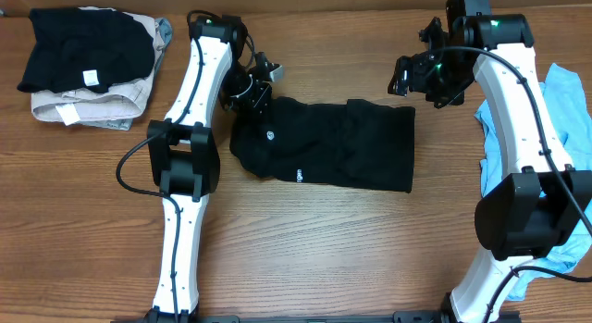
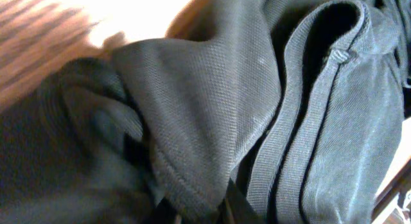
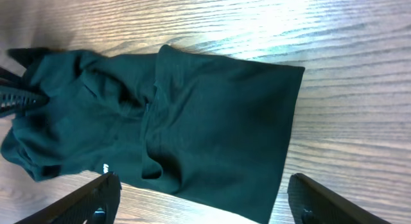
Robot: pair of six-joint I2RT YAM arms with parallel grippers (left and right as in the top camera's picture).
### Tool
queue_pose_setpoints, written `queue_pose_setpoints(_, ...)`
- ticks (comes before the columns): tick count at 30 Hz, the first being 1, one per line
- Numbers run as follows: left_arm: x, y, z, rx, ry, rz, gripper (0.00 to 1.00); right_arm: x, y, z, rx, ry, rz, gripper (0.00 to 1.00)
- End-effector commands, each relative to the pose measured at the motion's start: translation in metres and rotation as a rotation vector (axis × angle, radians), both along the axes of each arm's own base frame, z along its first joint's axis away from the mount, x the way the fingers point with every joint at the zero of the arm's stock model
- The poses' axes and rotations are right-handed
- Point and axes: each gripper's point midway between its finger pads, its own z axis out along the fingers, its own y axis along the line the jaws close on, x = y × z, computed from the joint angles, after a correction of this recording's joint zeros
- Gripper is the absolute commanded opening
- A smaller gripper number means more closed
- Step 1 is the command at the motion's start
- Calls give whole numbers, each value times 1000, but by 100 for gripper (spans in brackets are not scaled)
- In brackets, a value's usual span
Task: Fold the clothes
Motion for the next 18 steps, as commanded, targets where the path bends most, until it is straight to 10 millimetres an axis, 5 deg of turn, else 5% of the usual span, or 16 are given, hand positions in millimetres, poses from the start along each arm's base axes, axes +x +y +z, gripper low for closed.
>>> queue_pose_setpoints(1, 3, 18, -9, 40, 28, 62, 15, 1, 0, -4, 0, 5, 2, 86)
queue_pose_setpoints(4, 4, 19, -3, 13, 29, 78, 24, 1, 0, -4, 0, 2, 3, 87)
queue_pose_setpoints(7, 7, 18, 9, 6, 4, 79, 72, 2, 0, -4, 1, -1, 3, 87)
queue_pose_setpoints(10, 11, 18, 31, 11, -50, 76, 97, 2, 0, -4, 0, -1, 3, 87)
queue_pose_setpoints(14, 18, 42, 49, 127, -117, 116, 100, 2, 0, -4, 0, 0, 3, 87)
queue_pose_setpoints(18, 14, 70, 47, 217, -79, 185, 100, 1, 0, -4, 0, 2, 3, 87)
